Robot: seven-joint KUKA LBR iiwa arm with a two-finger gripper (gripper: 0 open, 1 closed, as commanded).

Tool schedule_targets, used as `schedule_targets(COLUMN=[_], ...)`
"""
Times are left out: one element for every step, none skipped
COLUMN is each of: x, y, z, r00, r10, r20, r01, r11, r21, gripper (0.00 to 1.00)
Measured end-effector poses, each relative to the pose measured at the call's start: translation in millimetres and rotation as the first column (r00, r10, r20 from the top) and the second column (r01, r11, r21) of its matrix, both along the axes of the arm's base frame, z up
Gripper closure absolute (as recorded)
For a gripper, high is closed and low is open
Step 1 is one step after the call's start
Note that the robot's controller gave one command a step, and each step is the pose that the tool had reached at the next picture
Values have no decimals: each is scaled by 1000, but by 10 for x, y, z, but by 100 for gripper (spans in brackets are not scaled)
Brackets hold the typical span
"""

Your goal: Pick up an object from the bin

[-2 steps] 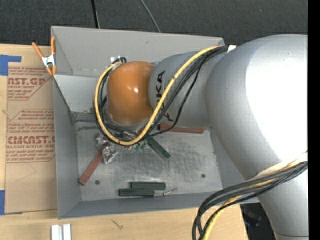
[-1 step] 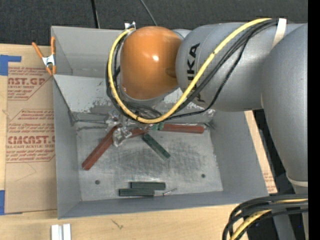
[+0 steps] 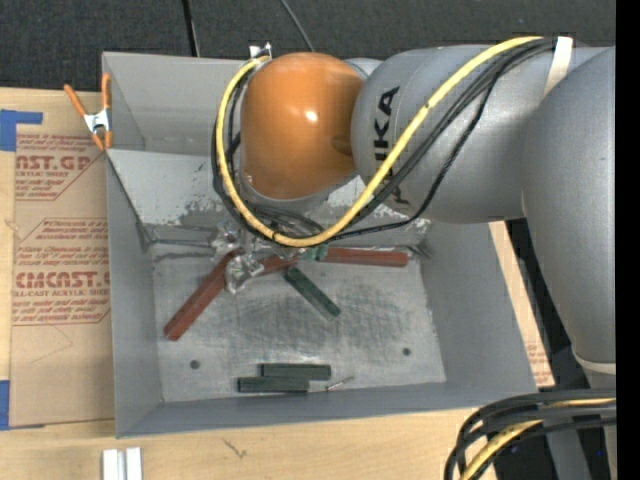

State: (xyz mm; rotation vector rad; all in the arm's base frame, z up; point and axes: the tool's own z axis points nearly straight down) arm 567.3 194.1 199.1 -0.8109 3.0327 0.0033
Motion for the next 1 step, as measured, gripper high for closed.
schedule_targets(x=[75], y=[-68], z=[466], r00=[990], r10=[141], r20=[-1], r01=[-141], r11=[990], r21=[-2], gripper=[100])
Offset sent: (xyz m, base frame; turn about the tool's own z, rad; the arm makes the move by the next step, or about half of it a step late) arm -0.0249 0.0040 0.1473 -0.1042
